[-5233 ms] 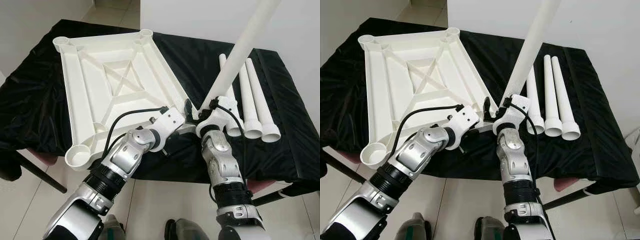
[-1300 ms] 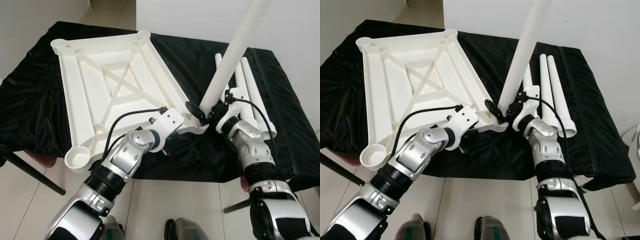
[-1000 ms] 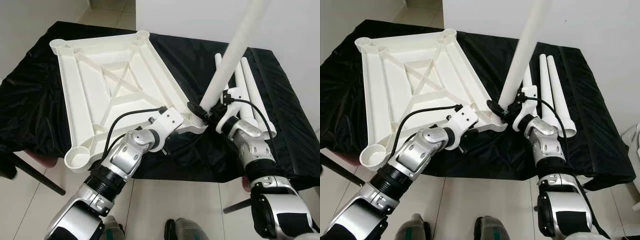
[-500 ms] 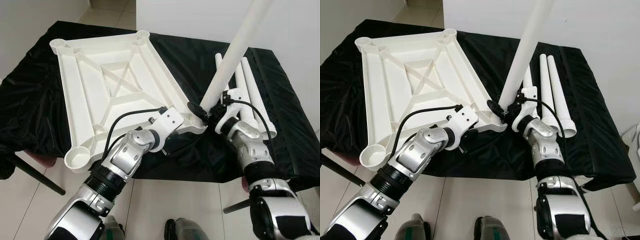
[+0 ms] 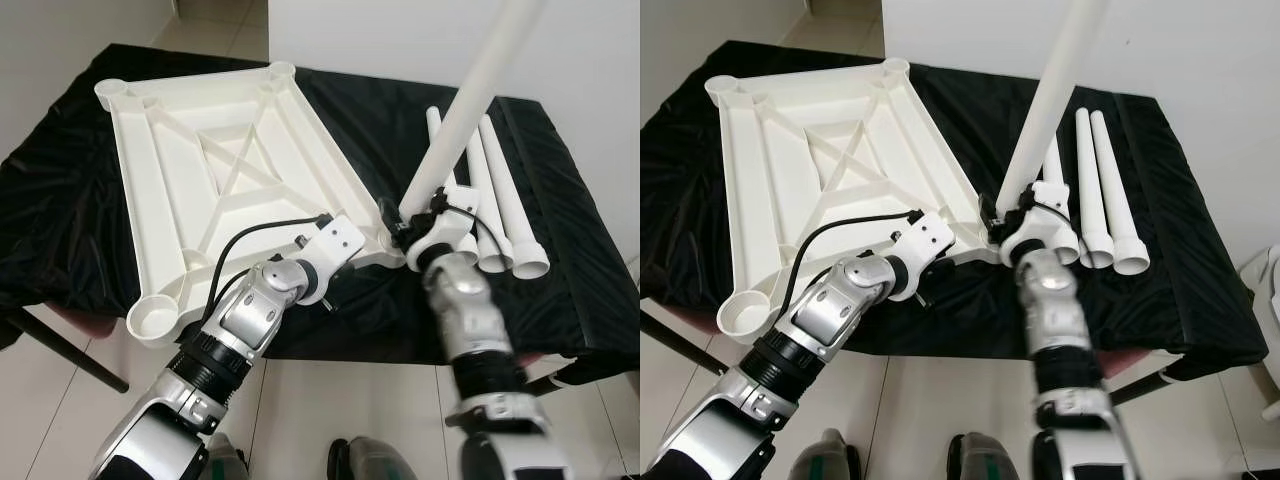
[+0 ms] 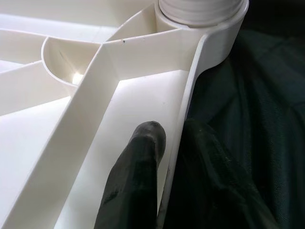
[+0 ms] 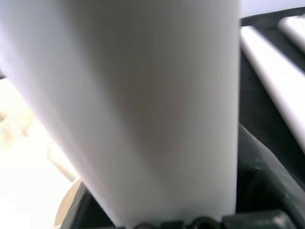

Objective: Building children table

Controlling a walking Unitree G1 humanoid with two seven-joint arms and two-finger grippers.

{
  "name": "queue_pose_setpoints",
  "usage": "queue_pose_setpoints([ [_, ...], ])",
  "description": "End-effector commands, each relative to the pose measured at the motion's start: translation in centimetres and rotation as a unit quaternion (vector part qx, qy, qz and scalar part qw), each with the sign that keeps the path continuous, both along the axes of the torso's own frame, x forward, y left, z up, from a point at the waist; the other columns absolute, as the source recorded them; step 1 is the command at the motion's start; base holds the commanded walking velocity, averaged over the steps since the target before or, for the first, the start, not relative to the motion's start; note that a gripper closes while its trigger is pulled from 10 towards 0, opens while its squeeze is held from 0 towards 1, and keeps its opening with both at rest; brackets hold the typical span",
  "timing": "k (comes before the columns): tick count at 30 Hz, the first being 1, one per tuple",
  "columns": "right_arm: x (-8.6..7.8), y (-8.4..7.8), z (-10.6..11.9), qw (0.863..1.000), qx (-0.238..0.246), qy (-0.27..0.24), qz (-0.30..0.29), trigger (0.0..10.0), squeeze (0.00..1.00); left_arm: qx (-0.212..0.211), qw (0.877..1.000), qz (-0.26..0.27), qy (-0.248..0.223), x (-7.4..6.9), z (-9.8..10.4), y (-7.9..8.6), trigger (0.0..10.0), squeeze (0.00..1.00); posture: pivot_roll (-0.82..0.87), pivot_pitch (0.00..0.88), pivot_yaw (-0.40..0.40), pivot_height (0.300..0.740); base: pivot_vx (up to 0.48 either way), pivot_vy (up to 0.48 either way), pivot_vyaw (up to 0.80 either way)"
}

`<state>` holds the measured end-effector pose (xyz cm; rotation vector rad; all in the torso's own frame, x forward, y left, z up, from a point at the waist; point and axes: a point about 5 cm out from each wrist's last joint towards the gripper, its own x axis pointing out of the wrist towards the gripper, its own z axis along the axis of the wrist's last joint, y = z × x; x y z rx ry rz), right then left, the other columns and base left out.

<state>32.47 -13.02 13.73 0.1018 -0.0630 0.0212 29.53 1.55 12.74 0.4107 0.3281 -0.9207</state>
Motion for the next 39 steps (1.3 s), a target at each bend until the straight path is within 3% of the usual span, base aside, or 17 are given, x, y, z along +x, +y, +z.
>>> queue_pose_setpoints([
  [1,-0.6,0.7,-1.5,0.999,-0.004,0.042,-0.013,10.0,0.0,-0.018,0.998,-0.059,0.007,-1.4,0.3,-1.9,10.0,0.0,-0.03,0.0,-0.06,0.74,0.0,0.0,0.0],
  [13,-0.7,-0.1,-1.4,0.998,-0.015,0.046,-0.037,10.0,0.0,-0.015,0.998,-0.059,0.007,-1.5,0.1,-1.8,10.0,0.0,-0.03,0.0,-0.062,0.74,0.0,0.0,0.0],
  [14,-0.8,-0.2,-1.4,0.998,-0.012,0.047,-0.034,10.0,0.56,-0.015,0.998,-0.059,0.007,-1.5,0.1,-1.8,10.0,0.0,-0.03,0.0,-0.06,0.74,0.0,0.0,0.0],
  [15,-0.8,-0.2,-1.4,0.998,-0.012,0.047,-0.034,10.0,0.56,-0.015,0.998,-0.059,0.007,-1.5,0.1,-1.8,10.0,0.0,-0.03,0.0,-0.06,0.74,0.0,0.0,0.0],
  [16,-0.7,-0.6,-1.3,0.999,0.003,0.045,-0.017,10.0,1.0,-0.014,0.998,-0.059,0.007,-1.5,0.1,-1.8,10.0,0.0,-0.03,0.0,-0.057,0.74,0.0,0.0,0.0],
  [20,-0.5,-1.3,-1.0,0.999,0.0,0.038,-0.003,10.0,1.0,-0.014,0.998,-0.058,0.006,-1.5,0.1,-1.7,10.0,0.0,-0.03,0.0,-0.058,0.74,0.0,0.0,0.0],
  [22,0.0,-1.8,-0.7,0.998,0.029,0.035,0.031,10.0,1.0,-0.014,0.998,-0.057,0.006,-1.5,0.1,-1.7,10.0,0.0,-0.03,0.0,-0.06,0.74,0.0,0.0,0.0],
  [26,0.5,-2.7,-0.7,0.995,0.001,0.046,0.093,10.0,0.98,-0.015,0.998,-0.055,0.004,-1.3,0.2,-1.6,10.0,0.0,-0.03,0.0,-0.06,0.74,0.0,0.0,0.0],
  [27,0.5,-2.8,-0.7,0.992,-0.009,0.048,0.112,10.0,0.39,-0.015,0.998,-0.055,0.004,-1.3,0.2,-1.6,10.0,0.0,-0.03,0.0,-0.06,0.74,0.0,0.0,0.0],
  [28,0.5,-2.8,-0.7,0.992,-0.009,0.048,0.112,10.0,0.39,-0.015,0.998,-0.055,0.004,-1.3,0.2,-1.6,10.0,0.0,-0.03,0.0,-0.06,0.74,0.0,0.0,0.0],
  [29,0.6,-2.9,-0.8,0.99,-0.017,0.054,0.133,10.0,0.0,-0.015,0.998,-0.054,0.003,-1.2,0.3,-1.6,10.0,0.0,-0.03,0.0,-0.06,0.74,0.0,0.0,0.0],
  [39,1.8,-4.0,0.5,0.965,-0.077,0.034,0.247,10.0,0.0,-0.017,0.998,-0.053,0.003,-1.2,0.4,-1.6,10.0,0.0,-0.04,0.013,-0.048,0.74,0.0,0.0,0.0],
])
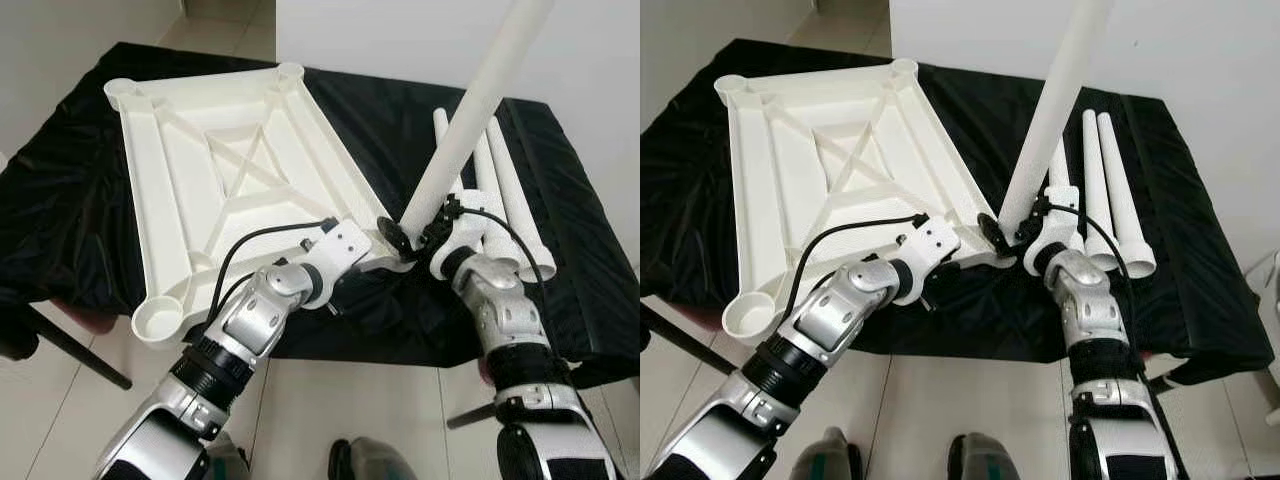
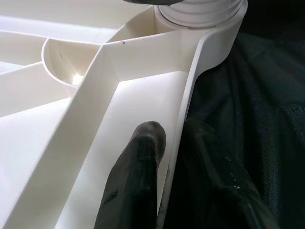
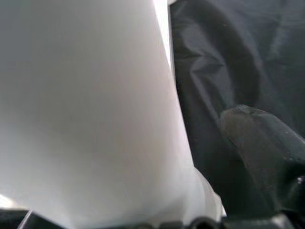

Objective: Building children table

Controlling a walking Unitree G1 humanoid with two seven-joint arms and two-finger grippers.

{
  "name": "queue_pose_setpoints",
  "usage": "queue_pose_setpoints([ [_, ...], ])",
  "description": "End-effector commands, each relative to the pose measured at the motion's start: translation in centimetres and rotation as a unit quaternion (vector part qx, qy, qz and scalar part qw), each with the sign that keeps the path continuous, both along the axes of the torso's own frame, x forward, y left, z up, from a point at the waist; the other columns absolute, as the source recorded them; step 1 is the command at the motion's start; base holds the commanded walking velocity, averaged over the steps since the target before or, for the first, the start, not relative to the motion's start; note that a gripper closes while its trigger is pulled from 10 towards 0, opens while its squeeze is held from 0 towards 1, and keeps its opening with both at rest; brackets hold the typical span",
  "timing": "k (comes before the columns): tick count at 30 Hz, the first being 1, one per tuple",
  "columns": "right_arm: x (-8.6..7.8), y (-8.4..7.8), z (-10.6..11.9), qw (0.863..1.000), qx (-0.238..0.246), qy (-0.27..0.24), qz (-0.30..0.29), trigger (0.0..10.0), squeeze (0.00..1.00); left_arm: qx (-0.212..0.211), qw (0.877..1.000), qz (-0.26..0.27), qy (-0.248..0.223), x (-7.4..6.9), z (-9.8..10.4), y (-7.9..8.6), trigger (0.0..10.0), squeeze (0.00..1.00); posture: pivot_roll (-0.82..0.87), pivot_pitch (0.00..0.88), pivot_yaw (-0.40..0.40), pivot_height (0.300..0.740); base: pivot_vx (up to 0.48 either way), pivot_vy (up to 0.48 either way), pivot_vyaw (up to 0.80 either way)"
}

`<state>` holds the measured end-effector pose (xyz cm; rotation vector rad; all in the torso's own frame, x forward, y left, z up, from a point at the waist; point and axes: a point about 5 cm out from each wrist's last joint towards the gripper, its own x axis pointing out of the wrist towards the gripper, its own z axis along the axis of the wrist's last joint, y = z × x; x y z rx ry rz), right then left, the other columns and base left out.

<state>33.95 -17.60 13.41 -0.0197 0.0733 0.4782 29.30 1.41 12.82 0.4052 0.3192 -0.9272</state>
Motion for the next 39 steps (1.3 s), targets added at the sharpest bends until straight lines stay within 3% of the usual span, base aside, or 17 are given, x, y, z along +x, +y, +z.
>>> queue_pose_setpoints([
  [1,0.4,0.6,0.9,0.999,-0.012,-0.025,0.035,10.0,0.0,-0.012,0.999,-0.051,0.005,-1.0,0.4,-1.4,10.0,0.0,-0.04,0.015,-0.046,0.74,0.0,0.0,0.0],
  [6,1.0,0.9,1.0,0.996,-0.013,-0.025,0.088,10.0,0.0,-0.011,0.999,-0.051,0.007,-1.0,0.3,-1.3,10.0,0.0,-0.04,0.018,-0.037,0.74,0.0,0.0,0.0],
  [11,1.4,1.1,1.0,0.994,-0.013,-0.024,0.102,10.0,0.0,-0.011,0.999,-0.051,0.009,-1.1,0.3,-1.3,10.0,0.0,-0.03,0.024,-0.033,0.74,0.0,0.0,0.0],
  [12,1.6,1.1,1.0,0.994,-0.013,-0.024,0.11,8.0,0.0,-0.011,0.999,-0.052,0.01,-1.2,0.3,-1.3,10.0,0.0,-0.03,0.026,-0.034,0.74,0.0,0.0,0.0],
  [13,1.6,1.2,1.1,0.993,-0.01,-0.028,0.116,9.0,0.0,-0.011,0.999,-0.052,0.01,-1.2,0.3,-1.3,10.0,0.0,-0.03,0.026,-0.034,0.74,0.0,0.0,0.0],
  [14,1.6,1.2,1.1,0.993,-0.01,-0.028,0.116,9.0,0.0,-0.011,0.999,-0.052,0.01,-1.2,0.3,-1.3,10.0,0.0,-0.03,0.026,-0.034,0.74,0.0,0.0,0.0],
  [15,1.6,1.3,1.1,0.992,-0.001,-0.028,0.126,7.7,0.0,-0.011,0.999,-0.052,0.01,-1.2,0.3,-1.3,10.0,0.0,-0.03,0.028,-0.034,0.74,0.0,0.0,0.0],
  [16,1.6,1.2,1.2,0.991,-0.004,-0.03,0.128,4.9,0.0,-0.011,0.999,-0.052,0.01,-1.1,0.3,-1.2,10.0,0.0,-0.03,0.028,-0.034,0.74,0.0,0.0,0.0],
  [17,1.6,1.2,1.2,0.991,-0.004,-0.03,0.128,4.9,0.0,-0.011,0.999,-0.052,0.01,-1.1,0.3,-1.2,10.0,0.0,-0.03,0.028,-0.034,0.74,0.0,0.0,0.0],
  [18,1.6,1.2,1.2,0.991,-0.002,-0.03,0.131,3.9,0.0,-0.01,0.999,-0.052,0.011,-1.2,0.3,-1.2,10.0,0.0,-0.03,0.028,-0.033,0.74,0.0,0.0,0.0],
  [20,1.6,1.2,1.2,0.991,-0.002,-0.03,0.131,3.9,0.0,-0.01,0.999,-0.052,0.011,-1.2,0.3,-1.2,10.0,0.0,-0.03,0.028,-0.033,0.74,0.0,0.0,0.0],
  [21,1.7,1.1,1.2,0.991,-0.005,-0.036,0.129,0.0,0.0,-0.01,0.999,-0.052,0.011,-1.2,0.3,-1.2,10.0,0.0,-0.03,0.028,-0.032,0.74,0.0,0.0,0.0],
  [31,1.5,0.4,1.0,0.991,0.0,-0.043,0.126,0.0,0.0,-0.011,0.998,-0.057,0.014,-1.4,0.2,-1.6,10.0,0.0,-0.03,0.027,-0.031,0.74,0.0,0.0,0.0],
  [32,1.5,0.3,0.9,0.992,0.0,-0.04,0.118,10.0,0.0,-0.011,0.998,-0.058,0.014,-1.5,0.2,-1.6,10.0,0.0,-0.03,0.026,-0.032,0.74,0.0,0.0,0.0],
  [39,1.6,0.5,-0.1,0.999,-0.004,-0.012,0.035,10.0,0.0,-0.012,0.998,-0.058,0.015,-1.6,0.1,-1.7,10.0,0.0,-0.03,0.025,-0.04,0.74,0.0,0.0,0.0],
])
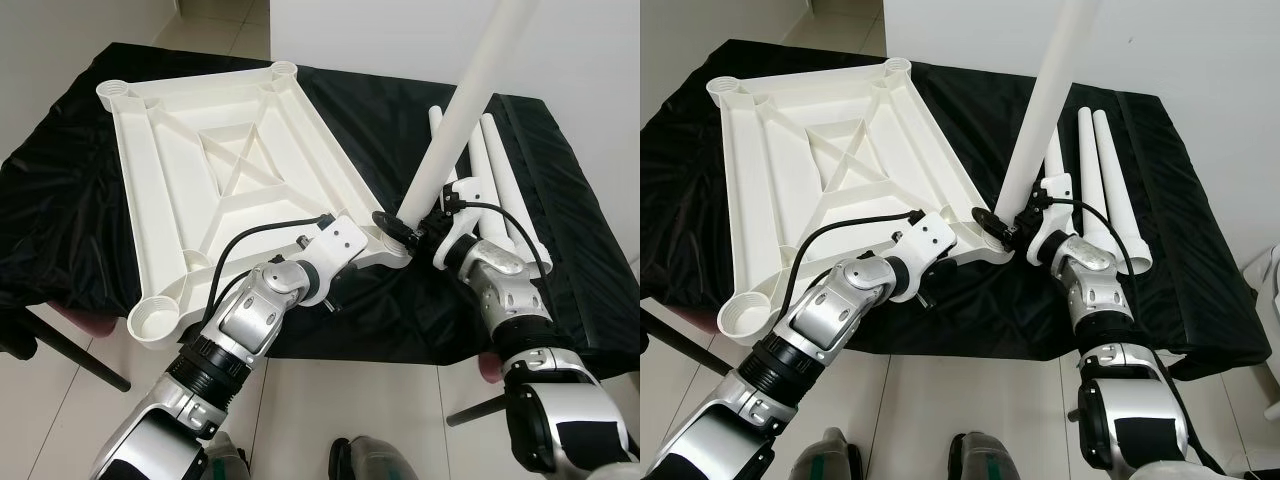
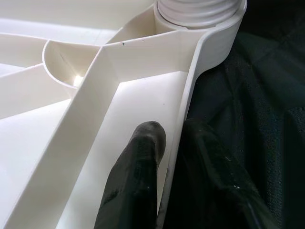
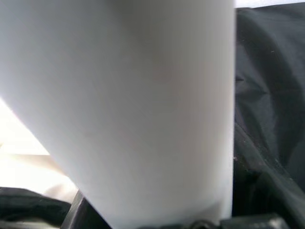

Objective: Building children table

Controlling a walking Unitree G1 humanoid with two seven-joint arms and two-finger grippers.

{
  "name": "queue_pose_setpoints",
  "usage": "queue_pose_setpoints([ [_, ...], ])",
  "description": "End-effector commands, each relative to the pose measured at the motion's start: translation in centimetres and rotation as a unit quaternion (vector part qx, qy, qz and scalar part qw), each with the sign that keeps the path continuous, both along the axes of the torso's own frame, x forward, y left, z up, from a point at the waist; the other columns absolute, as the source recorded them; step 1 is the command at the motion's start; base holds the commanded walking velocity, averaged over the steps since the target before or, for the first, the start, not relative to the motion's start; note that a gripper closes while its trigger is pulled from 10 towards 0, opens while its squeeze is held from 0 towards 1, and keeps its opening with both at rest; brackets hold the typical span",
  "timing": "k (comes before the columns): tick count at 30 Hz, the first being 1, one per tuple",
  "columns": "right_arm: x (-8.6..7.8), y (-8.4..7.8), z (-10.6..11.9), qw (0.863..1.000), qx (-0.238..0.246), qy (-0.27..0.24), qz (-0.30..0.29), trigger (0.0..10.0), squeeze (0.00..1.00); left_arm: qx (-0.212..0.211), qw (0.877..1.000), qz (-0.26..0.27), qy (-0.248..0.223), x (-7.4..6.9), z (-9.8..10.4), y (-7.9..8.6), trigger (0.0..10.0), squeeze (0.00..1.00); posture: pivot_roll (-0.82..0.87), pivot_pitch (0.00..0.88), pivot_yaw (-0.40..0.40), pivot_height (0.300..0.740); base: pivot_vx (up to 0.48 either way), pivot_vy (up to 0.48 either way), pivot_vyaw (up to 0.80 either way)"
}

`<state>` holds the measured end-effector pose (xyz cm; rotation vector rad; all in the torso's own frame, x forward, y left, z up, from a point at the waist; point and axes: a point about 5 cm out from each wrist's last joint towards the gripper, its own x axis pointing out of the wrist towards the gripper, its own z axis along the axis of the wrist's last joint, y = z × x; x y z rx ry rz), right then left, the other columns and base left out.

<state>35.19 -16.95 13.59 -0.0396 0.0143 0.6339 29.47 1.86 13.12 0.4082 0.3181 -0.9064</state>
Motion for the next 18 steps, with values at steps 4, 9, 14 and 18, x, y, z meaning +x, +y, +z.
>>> queue_pose_setpoints([
  [4,0.3,0.4,-0.5,0.994,0.008,0.022,-0.11,10.0,0.0,-0.014,0.997,-0.067,0.018,-1.7,-0.2,-2.2,10.0,0.0,-0.03,0.026,-0.049,0.74,0.0,0.0,0.0],
  [9,-0.4,1.1,-0.5,0.979,0.04,0.015,-0.199,10.0,0.0,-0.015,0.998,-0.065,0.018,-1.7,-0.2,-2.2,10.0,0.0,-0.03,0.024,-0.057,0.74,0.0,0.0,0.0],
  [14,-2.1,2.3,-0.9,0.95,0.036,-0.002,-0.311,10.0,0.0,-0.013,0.998,-0.065,0.017,-1.7,-0.2,-2.2,10.0,0.0,-0.03,0.018,-0.06,0.74,0.0,0.0,0.0],
  [18,-3.2,3.1,-1.0,0.933,0.048,0.004,-0.356,10.0,0.0,-0.013,0.998,-0.065,0.017,-1.7,-0.2,-2.2,10.0,0.0,-0.03,0.017,-0.058,0.74,0.0,0.0,0.0],
])
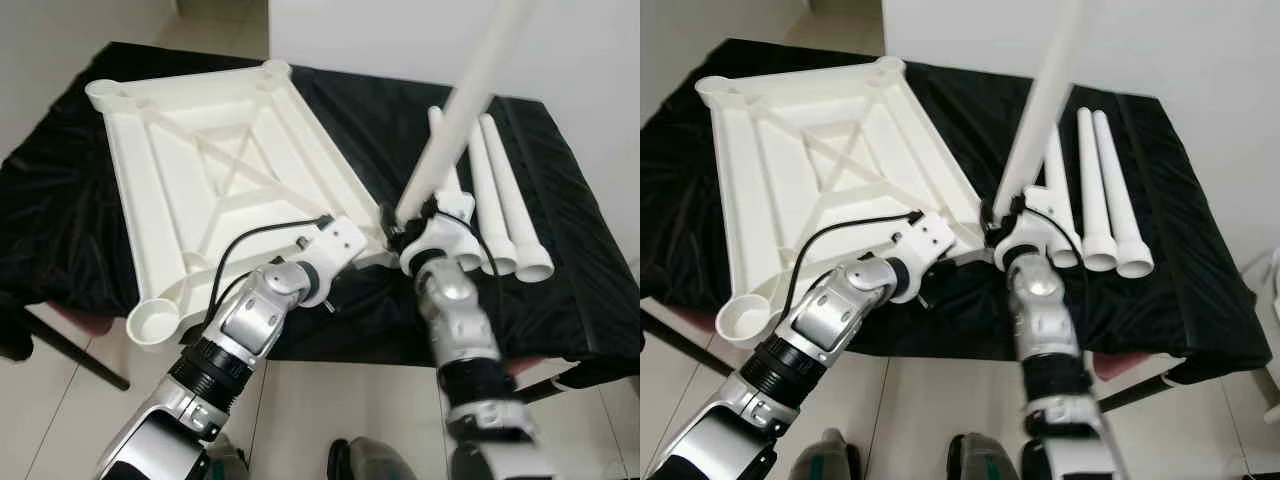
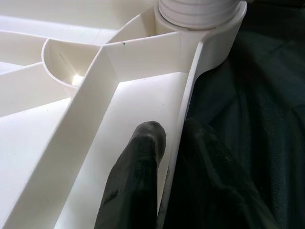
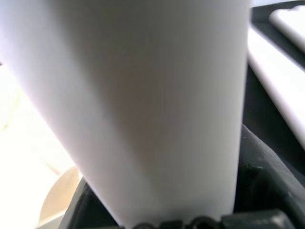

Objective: Building children table

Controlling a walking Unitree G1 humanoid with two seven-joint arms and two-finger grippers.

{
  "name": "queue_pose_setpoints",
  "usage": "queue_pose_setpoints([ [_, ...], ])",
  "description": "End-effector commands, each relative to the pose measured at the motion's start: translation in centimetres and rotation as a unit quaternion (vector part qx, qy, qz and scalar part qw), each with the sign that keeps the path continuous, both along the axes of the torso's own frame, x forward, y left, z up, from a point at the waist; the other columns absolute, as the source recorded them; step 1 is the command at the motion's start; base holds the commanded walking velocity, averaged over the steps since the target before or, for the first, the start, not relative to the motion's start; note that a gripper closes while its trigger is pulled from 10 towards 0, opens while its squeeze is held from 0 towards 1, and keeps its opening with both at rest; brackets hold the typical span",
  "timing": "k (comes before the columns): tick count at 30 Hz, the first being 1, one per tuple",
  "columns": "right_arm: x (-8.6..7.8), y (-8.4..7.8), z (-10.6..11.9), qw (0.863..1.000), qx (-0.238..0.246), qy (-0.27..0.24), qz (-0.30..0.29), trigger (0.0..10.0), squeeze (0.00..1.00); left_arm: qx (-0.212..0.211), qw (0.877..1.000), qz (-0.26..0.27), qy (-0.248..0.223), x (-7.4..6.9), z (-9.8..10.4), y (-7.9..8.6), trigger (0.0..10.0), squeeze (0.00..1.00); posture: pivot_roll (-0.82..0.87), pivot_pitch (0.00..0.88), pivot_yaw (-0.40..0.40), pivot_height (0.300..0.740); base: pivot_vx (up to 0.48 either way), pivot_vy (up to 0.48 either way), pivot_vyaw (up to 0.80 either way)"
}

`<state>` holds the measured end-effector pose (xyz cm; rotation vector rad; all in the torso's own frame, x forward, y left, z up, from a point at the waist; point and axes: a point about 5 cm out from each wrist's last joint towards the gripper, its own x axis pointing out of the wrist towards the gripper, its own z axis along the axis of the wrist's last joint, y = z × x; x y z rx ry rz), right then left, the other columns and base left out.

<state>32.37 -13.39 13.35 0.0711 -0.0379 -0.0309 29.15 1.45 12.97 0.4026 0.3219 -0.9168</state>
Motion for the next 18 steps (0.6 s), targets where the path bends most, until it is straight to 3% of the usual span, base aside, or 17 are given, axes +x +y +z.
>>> queue_pose_setpoints([
  [1,-0.4,-0.5,-0.8,0.999,-0.003,0.023,-0.031,10.0,0.0,-0.011,0.998,-0.061,0.013,-1.4,0.0,-1.8,10.0,0.0,-0.03,0.017,-0.058,0.74,0.0,0.0,0.0],
  [3,-0.7,0.0,-0.7,0.999,-0.004,0.022,-0.03,10.0,0.0,-0.011,0.998,-0.062,0.013,-1.4,-0.1,-1.7,10.0,0.0,-0.03,0.019,-0.055,0.74,0.0,0.0,0.0],
  [9,-0.6,-0.8,-0.1,0.999,-0.001,0.015,-0.04,10.0,0.0,-0.009,0.998,-0.067,0.014,-1.5,-0.2,-1.8,10.0,0.0,-0.04,0.01,-0.055,0.74,0.0,0.0,0.0],
  [10,-0.7,-0.8,0.1,0.999,0.005,0.009,-0.033,10.0,1.0,-0.009,0.998,-0.066,0.013,-1.4,-0.1,-1.9,10.0,0.0,-0.04,0.005,-0.056,0.74,0.0,0.0,0.0],
  [18,0.0,-2.0,1.4,1.0,-0.003,-0.014,-0.021,10.0,1.0,-0.009,0.998,-0.063,0.011,-1.3,-0.1,-1.8,10.0,0.0,-0.04,0.006,-0.057,0.74,0.0,0.0,0.0],
])
